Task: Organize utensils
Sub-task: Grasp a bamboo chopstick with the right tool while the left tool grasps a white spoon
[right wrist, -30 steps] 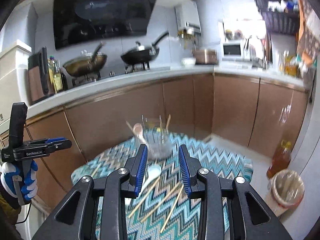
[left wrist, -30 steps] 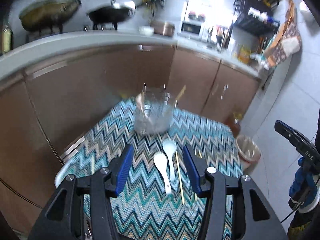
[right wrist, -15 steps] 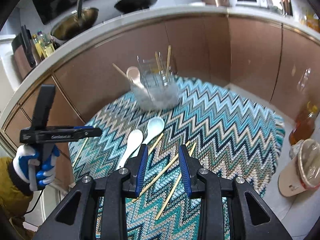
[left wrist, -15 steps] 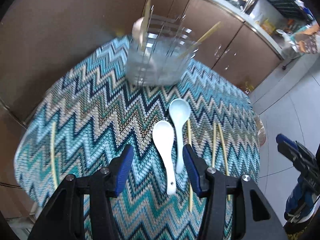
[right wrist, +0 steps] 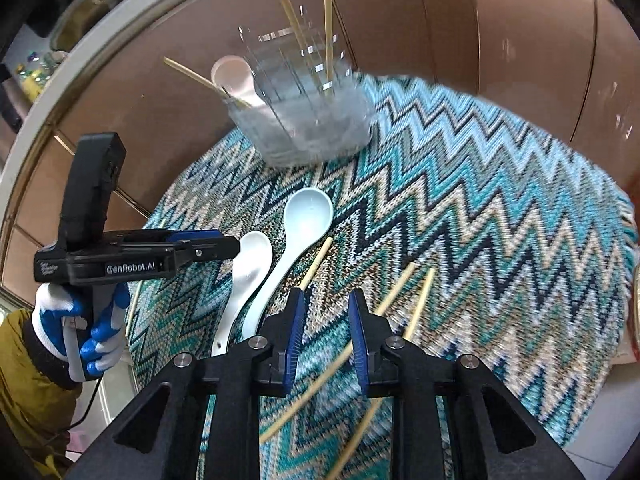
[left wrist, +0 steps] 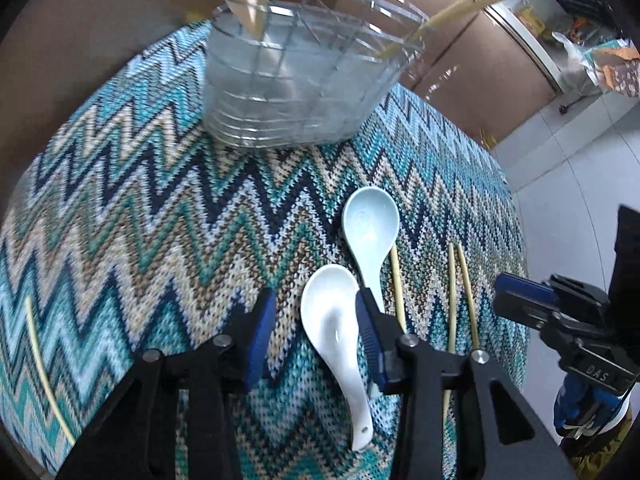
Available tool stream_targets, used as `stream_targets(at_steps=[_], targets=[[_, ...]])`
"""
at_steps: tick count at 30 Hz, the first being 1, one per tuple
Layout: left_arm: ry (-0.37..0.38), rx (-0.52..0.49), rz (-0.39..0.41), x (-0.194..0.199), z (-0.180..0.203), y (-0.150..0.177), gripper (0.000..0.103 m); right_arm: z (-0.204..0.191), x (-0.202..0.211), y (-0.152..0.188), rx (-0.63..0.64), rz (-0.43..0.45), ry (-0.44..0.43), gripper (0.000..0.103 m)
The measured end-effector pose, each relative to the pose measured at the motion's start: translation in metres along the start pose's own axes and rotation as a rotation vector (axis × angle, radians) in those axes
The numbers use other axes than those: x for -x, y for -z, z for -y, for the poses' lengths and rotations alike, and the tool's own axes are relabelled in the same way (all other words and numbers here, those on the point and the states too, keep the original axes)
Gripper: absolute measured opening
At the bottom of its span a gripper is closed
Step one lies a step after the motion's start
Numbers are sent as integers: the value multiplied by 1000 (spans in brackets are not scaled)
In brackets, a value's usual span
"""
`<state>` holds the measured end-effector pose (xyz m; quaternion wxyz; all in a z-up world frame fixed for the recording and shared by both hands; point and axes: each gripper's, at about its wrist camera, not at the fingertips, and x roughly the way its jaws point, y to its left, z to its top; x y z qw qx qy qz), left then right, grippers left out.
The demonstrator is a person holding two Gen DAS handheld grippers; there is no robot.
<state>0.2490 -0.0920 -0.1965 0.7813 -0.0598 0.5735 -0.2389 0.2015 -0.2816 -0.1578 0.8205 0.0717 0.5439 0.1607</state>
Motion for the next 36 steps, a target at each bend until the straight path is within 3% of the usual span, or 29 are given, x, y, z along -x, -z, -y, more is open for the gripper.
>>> stream_targets(at_steps=[9, 18, 22, 28, 36], targets=[[59, -15, -59, -26, -7, -9, 19, -13, -62, -30, -23, -122, 21, 19], [69, -37, -56, -29, -11, -11, 9, -13, -98, -46, -36, -201, 71, 19], [59, -67, -39, -32, -6, -17, 5, -15, -107, -48, -31, -212, 93, 12], [38, -102, -5, -21, 5, -12, 4, -10, -100, -43, -71, -184, 55, 7], [11, -120, 83, 24, 12, 7, 4, -8, -43, -29, -99, -84, -17, 6]])
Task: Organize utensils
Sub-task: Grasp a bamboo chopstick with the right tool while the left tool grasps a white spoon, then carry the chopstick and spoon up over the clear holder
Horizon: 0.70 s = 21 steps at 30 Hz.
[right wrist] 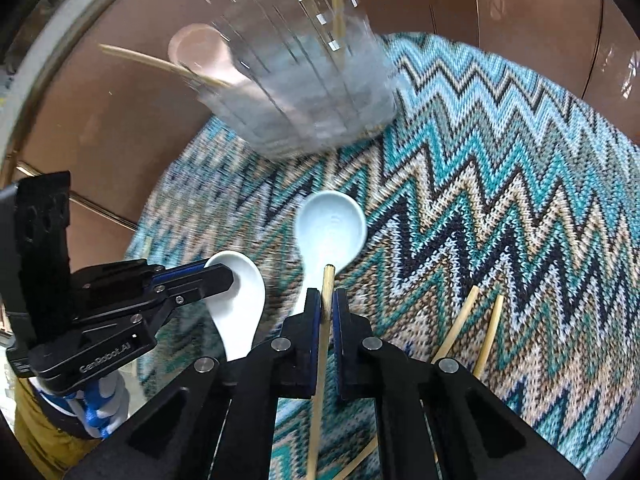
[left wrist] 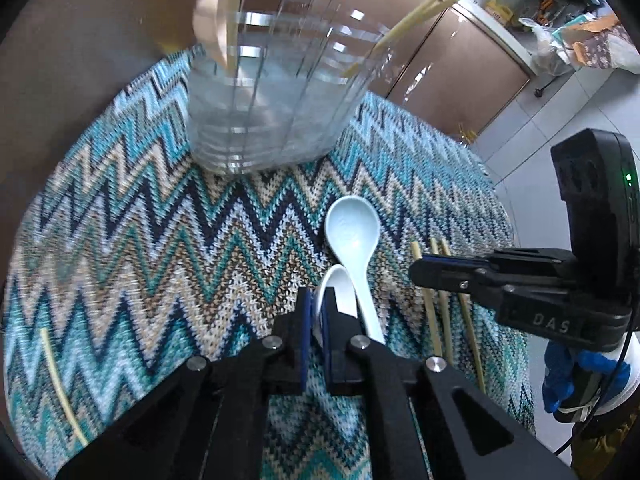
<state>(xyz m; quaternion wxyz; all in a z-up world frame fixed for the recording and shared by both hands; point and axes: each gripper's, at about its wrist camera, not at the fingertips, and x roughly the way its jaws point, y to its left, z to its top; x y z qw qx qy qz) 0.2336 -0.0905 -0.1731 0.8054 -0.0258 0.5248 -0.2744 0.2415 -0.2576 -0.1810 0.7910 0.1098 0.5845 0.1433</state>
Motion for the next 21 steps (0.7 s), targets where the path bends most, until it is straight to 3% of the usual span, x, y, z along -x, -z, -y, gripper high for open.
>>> stream_targets(at_steps=[13, 21], targets=[[-78, 2, 176, 98, 9, 32, 4, -38, 101, 45, 69, 225, -45, 5], [-104, 15, 267, 151, 3, 48, 4, -71, 127, 63, 116, 306, -32, 5]])
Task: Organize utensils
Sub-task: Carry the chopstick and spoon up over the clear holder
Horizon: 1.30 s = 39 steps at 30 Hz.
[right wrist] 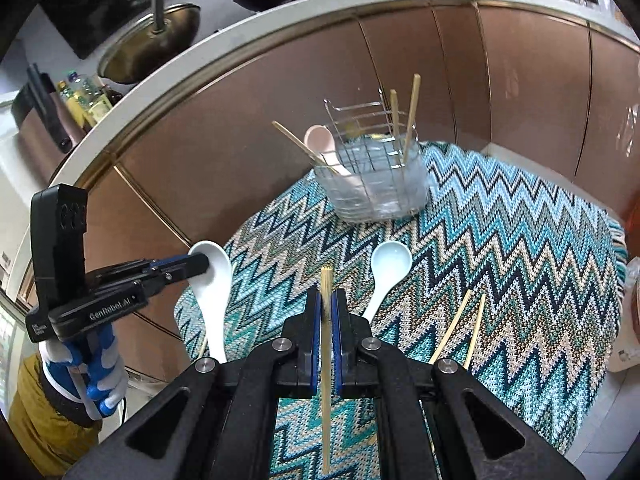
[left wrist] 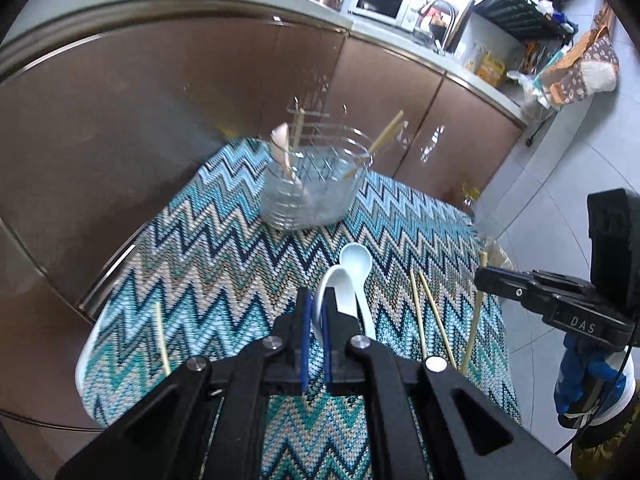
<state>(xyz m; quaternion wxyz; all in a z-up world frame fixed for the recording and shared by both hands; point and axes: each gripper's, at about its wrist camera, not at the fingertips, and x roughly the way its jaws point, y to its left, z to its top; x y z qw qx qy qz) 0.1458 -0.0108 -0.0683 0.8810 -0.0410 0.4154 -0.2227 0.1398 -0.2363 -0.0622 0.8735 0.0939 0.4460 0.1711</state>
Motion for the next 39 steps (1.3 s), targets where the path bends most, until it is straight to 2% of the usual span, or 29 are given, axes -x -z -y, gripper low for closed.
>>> stream_targets(at_steps=[11, 24, 29, 35, 37, 39], targets=[[-19, 8, 101, 42, -6, -12, 4, -24, 31, -11, 61, 93, 8, 5], [20, 0, 165, 55, 11, -43, 4, -34, 59, -45, 122, 216, 23, 5], [23, -5, 205, 58, 17, -65, 4, -36, 66, -69, 147, 277, 27, 5], [16, -11, 302, 59, 23, -106, 4, -33, 68, -112, 168, 385, 40, 6], [-12, -19, 345, 56, 26, -122, 4, -34, 67, -126, 176, 432, 52, 6], [-81, -39, 408, 50, 31, -135, 4, -34, 67, -140, 186, 483, 56, 5]])
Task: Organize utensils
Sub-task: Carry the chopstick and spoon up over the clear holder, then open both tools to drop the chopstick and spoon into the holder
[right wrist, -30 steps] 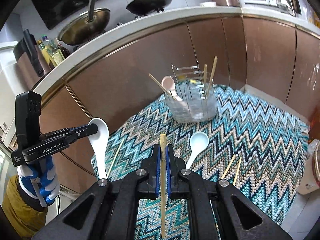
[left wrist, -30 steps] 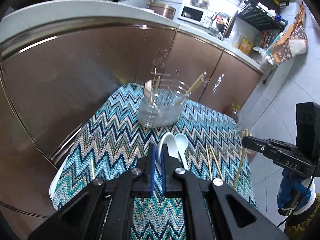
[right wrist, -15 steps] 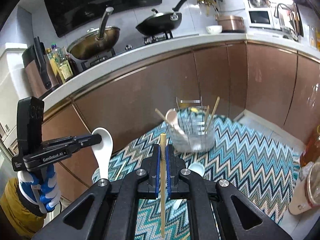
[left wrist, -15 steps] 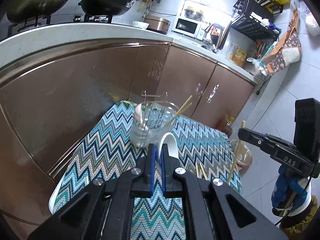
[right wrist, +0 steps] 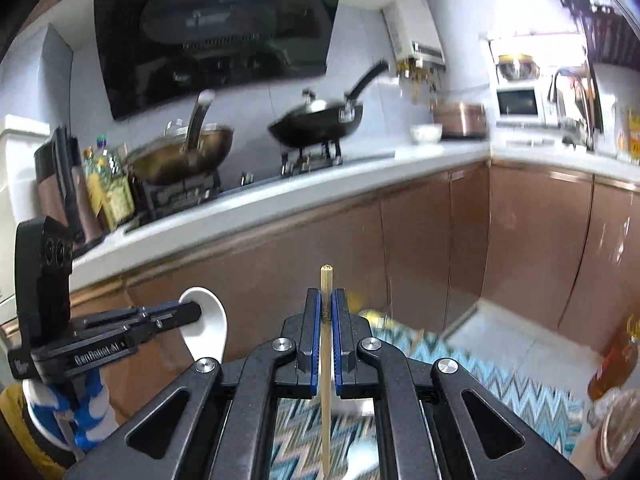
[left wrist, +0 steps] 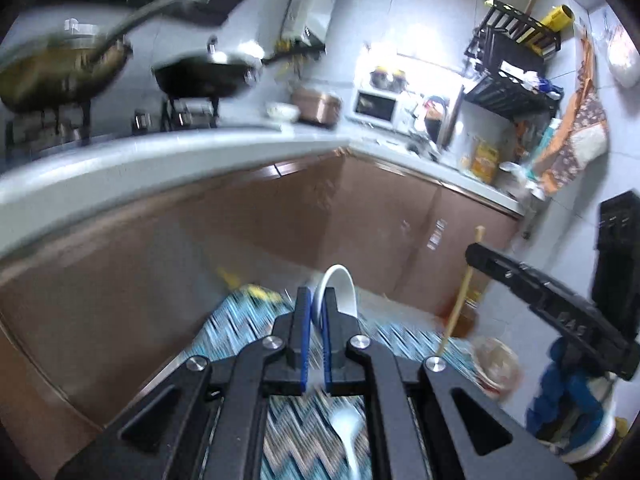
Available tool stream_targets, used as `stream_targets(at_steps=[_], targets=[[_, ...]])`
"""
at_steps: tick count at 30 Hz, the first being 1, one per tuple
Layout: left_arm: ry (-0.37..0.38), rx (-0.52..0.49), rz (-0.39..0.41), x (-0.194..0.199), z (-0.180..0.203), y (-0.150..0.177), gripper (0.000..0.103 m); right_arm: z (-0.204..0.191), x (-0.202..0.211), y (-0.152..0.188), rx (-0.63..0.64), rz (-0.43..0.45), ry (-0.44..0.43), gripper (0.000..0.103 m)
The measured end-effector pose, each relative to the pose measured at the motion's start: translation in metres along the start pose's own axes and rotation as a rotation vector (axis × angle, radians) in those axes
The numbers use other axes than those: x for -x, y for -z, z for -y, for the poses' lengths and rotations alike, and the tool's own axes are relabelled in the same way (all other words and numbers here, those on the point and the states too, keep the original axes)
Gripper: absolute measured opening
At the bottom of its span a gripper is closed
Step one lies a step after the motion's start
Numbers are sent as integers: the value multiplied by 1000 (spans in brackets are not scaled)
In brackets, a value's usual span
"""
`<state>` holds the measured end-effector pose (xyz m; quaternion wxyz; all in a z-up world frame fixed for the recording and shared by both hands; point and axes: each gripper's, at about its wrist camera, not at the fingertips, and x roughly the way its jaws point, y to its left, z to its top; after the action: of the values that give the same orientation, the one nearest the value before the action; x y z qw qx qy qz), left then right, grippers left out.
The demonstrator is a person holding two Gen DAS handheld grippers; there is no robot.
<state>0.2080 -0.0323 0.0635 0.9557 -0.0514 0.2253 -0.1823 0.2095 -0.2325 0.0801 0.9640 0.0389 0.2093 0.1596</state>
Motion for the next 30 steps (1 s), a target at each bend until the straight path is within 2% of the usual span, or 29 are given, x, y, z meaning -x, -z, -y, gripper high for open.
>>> stream_targets(at_steps=[6, 8, 11, 19, 25, 30], targets=[[-165, -93, 129, -44, 20, -5, 4, 10, -33, -19, 18, 132, -2, 5], [-215, -127, 156, -64, 26, 2, 4, 14, -48, -17, 21, 139, 1, 5], [-257, -125, 168, -92, 28, 13, 4, 24, -72, -10, 14, 138, 9, 5], [-335, -67, 160, -143, 19, 40, 4, 48, -116, 16, 9, 125, 47, 5], [-359, -78, 159, -155, 25, 52, 4, 55, -129, 26, -2, 125, 53, 5], [-360, -74, 153, -160, 24, 53, 4, 55, -124, 23, -3, 138, 35, 5]])
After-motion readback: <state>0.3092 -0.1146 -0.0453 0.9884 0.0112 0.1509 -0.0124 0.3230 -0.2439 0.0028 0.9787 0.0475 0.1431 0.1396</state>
